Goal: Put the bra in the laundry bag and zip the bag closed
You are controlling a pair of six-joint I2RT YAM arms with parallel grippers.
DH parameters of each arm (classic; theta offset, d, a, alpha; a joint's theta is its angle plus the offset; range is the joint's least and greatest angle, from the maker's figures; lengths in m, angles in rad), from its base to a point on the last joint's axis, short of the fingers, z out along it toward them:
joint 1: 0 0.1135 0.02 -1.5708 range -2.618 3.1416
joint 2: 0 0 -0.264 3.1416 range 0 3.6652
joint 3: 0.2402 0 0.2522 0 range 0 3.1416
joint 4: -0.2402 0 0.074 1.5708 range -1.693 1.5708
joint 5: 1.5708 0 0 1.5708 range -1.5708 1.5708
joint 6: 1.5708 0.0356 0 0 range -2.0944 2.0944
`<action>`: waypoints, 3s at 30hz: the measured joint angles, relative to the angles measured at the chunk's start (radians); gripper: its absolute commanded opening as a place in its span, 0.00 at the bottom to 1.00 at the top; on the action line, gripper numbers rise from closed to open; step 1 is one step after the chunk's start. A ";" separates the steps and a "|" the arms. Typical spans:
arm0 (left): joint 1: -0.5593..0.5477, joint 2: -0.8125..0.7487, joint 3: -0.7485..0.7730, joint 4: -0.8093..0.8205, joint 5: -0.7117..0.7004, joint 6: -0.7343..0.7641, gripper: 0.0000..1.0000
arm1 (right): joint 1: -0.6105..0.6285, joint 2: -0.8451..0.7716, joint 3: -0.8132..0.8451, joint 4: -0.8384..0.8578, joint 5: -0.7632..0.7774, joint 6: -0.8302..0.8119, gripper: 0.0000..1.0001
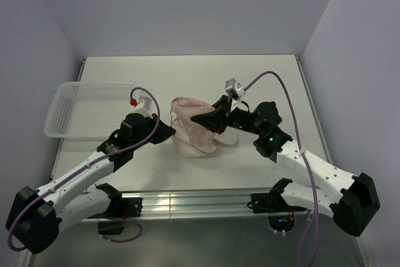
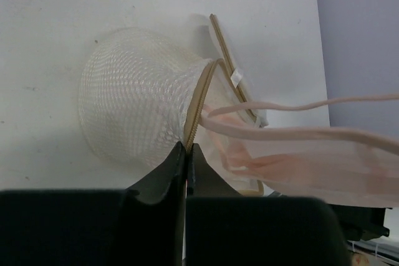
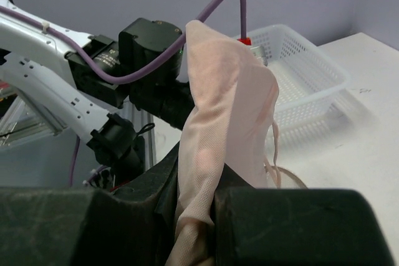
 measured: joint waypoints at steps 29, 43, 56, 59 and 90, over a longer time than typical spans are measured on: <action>0.000 -0.034 0.003 -0.003 0.039 0.087 0.00 | -0.006 0.224 -0.136 -0.088 0.007 -0.012 0.00; 0.000 -0.024 0.048 0.012 0.091 0.140 0.00 | 0.063 0.370 0.061 -0.330 0.048 -0.114 0.00; 0.000 -0.020 0.019 0.064 0.143 0.130 0.00 | 0.089 0.507 0.183 -0.473 0.238 -0.013 0.14; 0.000 -0.020 -0.019 0.086 0.157 0.112 0.00 | 0.089 0.524 0.183 -0.443 0.316 0.096 0.19; 0.000 -0.019 -0.034 0.070 0.032 0.066 0.00 | 0.157 0.175 0.063 -0.612 0.766 0.225 0.97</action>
